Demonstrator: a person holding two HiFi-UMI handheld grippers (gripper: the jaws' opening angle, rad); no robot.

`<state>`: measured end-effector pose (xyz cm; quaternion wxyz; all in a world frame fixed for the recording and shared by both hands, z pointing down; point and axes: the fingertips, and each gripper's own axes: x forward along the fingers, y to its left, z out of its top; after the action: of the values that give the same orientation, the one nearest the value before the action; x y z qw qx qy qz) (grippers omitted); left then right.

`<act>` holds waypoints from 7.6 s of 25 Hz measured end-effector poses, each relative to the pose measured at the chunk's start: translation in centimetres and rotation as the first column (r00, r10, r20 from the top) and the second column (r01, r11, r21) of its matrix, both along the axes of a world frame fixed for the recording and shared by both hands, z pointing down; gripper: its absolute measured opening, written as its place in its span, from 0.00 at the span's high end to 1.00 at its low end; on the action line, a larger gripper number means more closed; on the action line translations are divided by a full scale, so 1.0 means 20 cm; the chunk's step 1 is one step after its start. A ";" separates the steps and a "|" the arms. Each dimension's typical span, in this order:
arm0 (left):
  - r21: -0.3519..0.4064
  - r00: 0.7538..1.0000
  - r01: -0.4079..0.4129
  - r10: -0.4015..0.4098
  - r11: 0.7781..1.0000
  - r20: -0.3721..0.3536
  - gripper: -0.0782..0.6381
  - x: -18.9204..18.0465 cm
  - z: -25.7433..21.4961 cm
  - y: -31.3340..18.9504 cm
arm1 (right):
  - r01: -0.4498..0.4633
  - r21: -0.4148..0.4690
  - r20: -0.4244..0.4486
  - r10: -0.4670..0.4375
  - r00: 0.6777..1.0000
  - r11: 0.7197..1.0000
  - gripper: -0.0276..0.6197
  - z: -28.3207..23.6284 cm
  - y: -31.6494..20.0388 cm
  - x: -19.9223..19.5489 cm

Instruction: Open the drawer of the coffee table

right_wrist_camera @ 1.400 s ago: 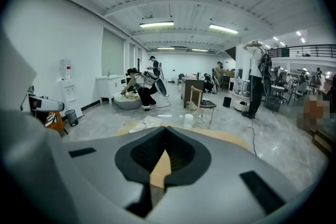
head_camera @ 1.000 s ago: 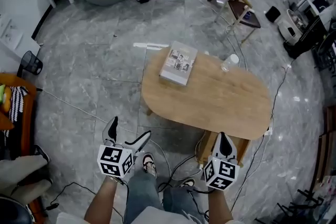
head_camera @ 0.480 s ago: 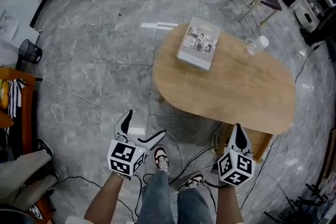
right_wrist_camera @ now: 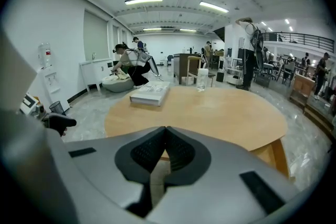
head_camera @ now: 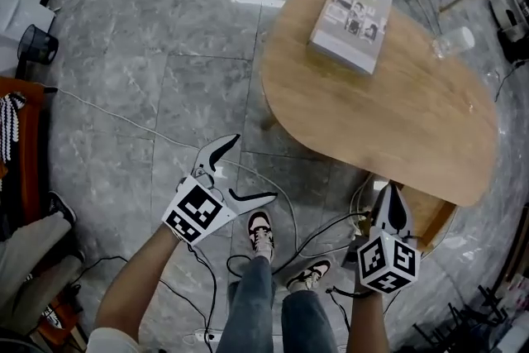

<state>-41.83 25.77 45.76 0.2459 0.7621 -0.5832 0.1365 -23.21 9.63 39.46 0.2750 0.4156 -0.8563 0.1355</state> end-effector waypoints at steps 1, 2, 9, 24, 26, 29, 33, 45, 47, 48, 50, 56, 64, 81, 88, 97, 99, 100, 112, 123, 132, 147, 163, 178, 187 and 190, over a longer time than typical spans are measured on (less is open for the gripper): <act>-0.006 0.999 -0.034 0.035 0.999 0.010 0.11 0.01 0.05 -0.01 | -0.006 0.001 0.000 0.006 1.000 1.000 0.96 0.03 0.00 0.00; -0.013 0.998 -0.066 0.066 0.998 0.018 0.12 0.02 0.10 -0.03 | -0.014 0.002 0.001 0.014 1.000 1.000 0.96 0.05 -0.01 0.00; -0.039 0.987 -0.158 0.158 0.987 0.002 0.12 0.04 0.41 -0.17 | -0.041 -0.006 -0.016 0.041 0.999 0.999 0.96 0.17 -0.02 0.01; -0.025 0.964 -0.267 0.267 0.963 -0.011 0.24 0.02 0.60 -0.40 | -0.112 -0.031 -0.052 0.111 0.993 0.993 0.96 0.26 -0.12 0.06; -0.023 0.963 -0.271 0.271 0.962 -0.002 0.28 0.01 0.61 -0.41 | -0.119 -0.040 -0.056 0.117 0.992 0.992 0.96 0.28 -0.11 0.07; -0.008 0.965 -0.261 0.261 0.965 0.019 0.35 -0.02 0.60 -0.44 | -0.128 -0.047 -0.062 0.125 0.990 0.991 0.96 0.30 -0.11 0.07; 0.016 0.973 -0.231 0.230 0.973 0.034 0.48 -0.05 0.59 -0.47 | -0.132 -0.045 -0.059 0.129 0.990 0.990 0.96 0.30 -0.12 0.06; 0.026 0.974 -0.206 0.202 0.978 0.101 0.69 -0.08 0.61 -0.52 | -0.146 -0.047 -0.039 0.144 0.989 0.988 0.96 0.31 -0.18 0.05; 0.025 0.974 -0.209 0.206 0.978 0.099 0.69 -0.08 0.61 -0.52 | -0.151 -0.048 -0.041 0.150 0.988 0.987 0.96 0.31 -0.19 0.07; 0.025 0.973 -0.211 0.208 0.977 0.097 0.69 -0.08 0.61 -0.52 | -0.155 -0.050 -0.042 0.153 0.987 0.987 0.96 0.31 -0.20 0.08; 0.025 0.971 -0.219 0.216 0.975 0.098 0.70 -0.08 0.61 -0.52 | -0.162 -0.053 -0.042 0.160 0.986 0.985 0.96 0.32 -0.20 0.10; 0.021 0.954 -0.280 0.276 0.960 0.119 0.73 -0.08 0.61 -0.51 | -0.153 -0.057 -0.039 0.151 0.988 0.987 0.96 0.34 -0.21 0.08; 0.020 0.932 -0.344 0.339 0.939 0.129 0.75 -0.06 0.60 -0.48 | -0.153 -0.077 -0.034 0.151 0.988 0.985 0.96 0.40 -0.20 0.09; -0.024 0.875 -0.460 0.457 0.888 0.160 0.78 -0.04 0.60 -0.45 | -0.167 -0.083 -0.026 0.166 0.986 0.982 0.96 0.42 -0.23 0.14; -0.029 0.855 -0.493 0.491 0.869 0.168 0.78 -0.03 0.58 -0.42 | -0.162 -0.086 -0.012 0.161 0.987 0.983 0.96 0.43 -0.22 0.13; -0.046 0.812 -0.562 0.561 0.826 0.163 0.79 0.07 0.57 -0.28 | -0.163 -0.089 0.005 0.164 0.986 0.983 0.96 0.45 -0.22 0.13; -0.048 0.806 -0.568 0.568 0.821 0.166 0.79 0.09 0.57 -0.26 | -0.160 -0.091 0.006 0.161 0.987 0.983 0.96 0.45 -0.21 0.12; -0.050 0.802 -0.573 0.572 0.818 0.171 0.79 0.09 0.56 -0.25 | -0.159 -0.092 0.006 0.160 0.987 0.983 0.96 0.45 -0.21 0.12; -0.075 0.752 -0.636 0.638 0.768 0.166 0.79 0.22 0.51 -0.07 | -0.145 -0.103 0.022 0.148 0.989 0.984 0.96 0.43 -0.19 0.11; -0.125 0.715 -0.671 0.682 0.731 0.152 0.79 0.32 0.52 0.07 | -0.175 -0.154 0.028 0.181 0.983 0.972 0.96 0.43 -0.14 0.23; -0.152 0.692 -0.694 0.710 0.704 0.132 0.79 0.39 0.51 0.17 | -0.174 -0.136 0.028 0.179 0.983 0.975 0.96 0.40 -0.14 0.32; -0.168 0.705 -0.677 0.697 0.716 0.132 0.79 0.42 0.53 0.26 | -0.198 -0.135 -0.004 0.200 0.980 0.971 0.96 0.39 -0.15 0.48; -0.182 0.721 -0.661 0.683 0.728 0.112 0.79 0.49 0.55 0.35 | -0.231 -0.143 0.030 0.237 0.971 0.962 0.96 0.40 -0.10 0.56; -0.246 0.702 -0.660 0.699 0.710 0.134 0.79 0.49 0.71 0.37 | -0.262 -0.145 0.055 0.272 0.961 0.954 0.96 0.40 -0.06 0.68; -0.290 0.695 -0.657 0.708 0.696 0.124 0.77 0.50 0.79 0.38 | -0.331 -0.170 0.076 0.348 0.935 0.928 0.96 0.42 -0.05 0.78; -0.289 0.709 -0.649 0.697 0.704 0.103 0.76 0.49 0.80 0.38 | -0.335 -0.177 0.086 0.353 0.932 0.926 0.96 0.42 -0.05 0.77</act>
<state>-31.96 33.35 61.67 0.2042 0.8703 -0.2646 0.3617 -7.84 8.53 47.92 0.2288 0.5274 -0.7710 0.2739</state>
